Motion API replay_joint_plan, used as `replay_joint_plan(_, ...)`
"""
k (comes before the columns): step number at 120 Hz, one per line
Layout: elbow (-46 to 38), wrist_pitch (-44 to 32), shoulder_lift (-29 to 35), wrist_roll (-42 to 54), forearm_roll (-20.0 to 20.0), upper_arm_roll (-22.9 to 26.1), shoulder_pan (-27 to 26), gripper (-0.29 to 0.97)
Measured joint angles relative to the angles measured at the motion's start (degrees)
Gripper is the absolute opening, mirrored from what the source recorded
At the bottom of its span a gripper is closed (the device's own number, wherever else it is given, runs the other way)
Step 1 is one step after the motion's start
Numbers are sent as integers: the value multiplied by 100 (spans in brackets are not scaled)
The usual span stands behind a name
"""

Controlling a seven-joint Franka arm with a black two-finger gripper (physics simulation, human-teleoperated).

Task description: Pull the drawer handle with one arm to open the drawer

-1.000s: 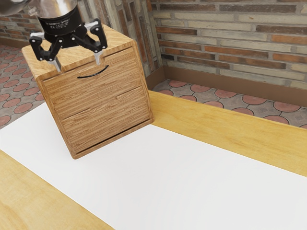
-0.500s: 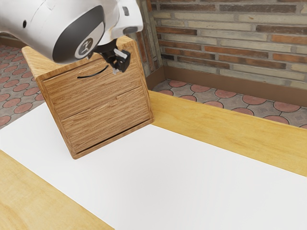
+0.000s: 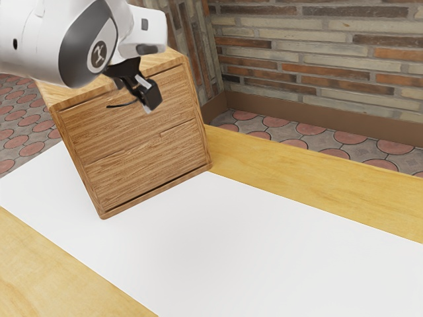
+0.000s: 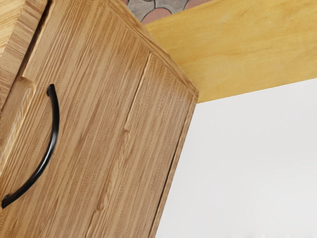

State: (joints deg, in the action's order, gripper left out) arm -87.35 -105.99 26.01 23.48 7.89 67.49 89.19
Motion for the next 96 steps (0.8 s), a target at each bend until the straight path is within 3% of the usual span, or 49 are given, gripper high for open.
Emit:
replay_joint_plan(22, -55, -224, 136, 807, 39, 28, 326, 51)
replay_joint_plan(61, 14, -563, 116, 1619, -32, 942, 1472, 40)
replay_joint_plan(96, 205, -544, 115, 1780, -173, 1235, 1749, 36)
